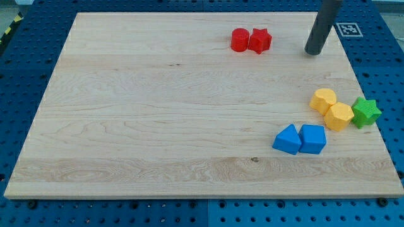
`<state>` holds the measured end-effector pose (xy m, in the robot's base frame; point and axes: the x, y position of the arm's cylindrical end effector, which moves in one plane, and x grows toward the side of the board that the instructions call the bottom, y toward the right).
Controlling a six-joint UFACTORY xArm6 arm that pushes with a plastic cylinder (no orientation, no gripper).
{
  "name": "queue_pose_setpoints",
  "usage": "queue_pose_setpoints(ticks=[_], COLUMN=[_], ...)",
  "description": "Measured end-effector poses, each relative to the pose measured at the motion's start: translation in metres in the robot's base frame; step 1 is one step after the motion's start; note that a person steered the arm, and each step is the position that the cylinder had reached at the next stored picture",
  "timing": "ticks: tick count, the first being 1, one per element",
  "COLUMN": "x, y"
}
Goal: Separate the red blocks
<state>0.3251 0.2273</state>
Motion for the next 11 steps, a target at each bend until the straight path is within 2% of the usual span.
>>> queue_pose_setpoints(ticks=[2,4,6,7,9,10,11], x=[-0.009,-0.027,-0.035,-0.046,-0.048,-0.045,-0.023], y=[-0.001,-0.057,-0.141,-0.158,-0.240,-0.241,-0.252])
